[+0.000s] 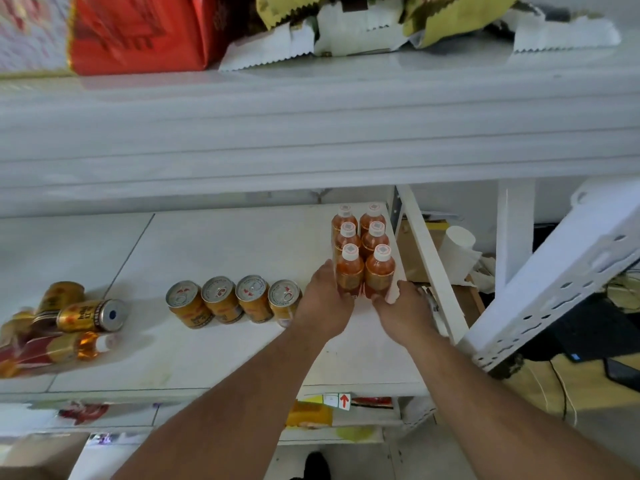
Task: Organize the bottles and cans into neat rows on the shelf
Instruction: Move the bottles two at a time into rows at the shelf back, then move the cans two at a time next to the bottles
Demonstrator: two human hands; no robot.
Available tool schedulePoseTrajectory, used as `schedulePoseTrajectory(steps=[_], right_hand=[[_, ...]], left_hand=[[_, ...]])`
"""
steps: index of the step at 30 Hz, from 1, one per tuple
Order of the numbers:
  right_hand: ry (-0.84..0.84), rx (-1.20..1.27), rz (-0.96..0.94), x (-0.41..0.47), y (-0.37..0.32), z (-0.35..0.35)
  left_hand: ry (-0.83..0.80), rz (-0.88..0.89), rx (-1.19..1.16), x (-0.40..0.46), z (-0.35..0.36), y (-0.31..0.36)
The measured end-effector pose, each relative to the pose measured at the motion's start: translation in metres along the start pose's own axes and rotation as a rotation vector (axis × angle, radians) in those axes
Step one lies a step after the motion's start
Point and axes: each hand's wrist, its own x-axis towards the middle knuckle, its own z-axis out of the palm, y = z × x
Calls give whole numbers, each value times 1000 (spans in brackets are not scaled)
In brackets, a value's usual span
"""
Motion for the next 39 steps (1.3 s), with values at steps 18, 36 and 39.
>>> schedulePoseTrajectory(steps=[18,36,39], right_hand=[[-103,-399,-283,-144,-49,18],[-183,-490,-336,-260,-71,57],[-203,-480,-356,-270,-68,53]], left_hand=[[-171,235,468,-105,-101,-68],[-139,148,523,-222,-166,-119],[-147,115,538,-237,-167,-112]])
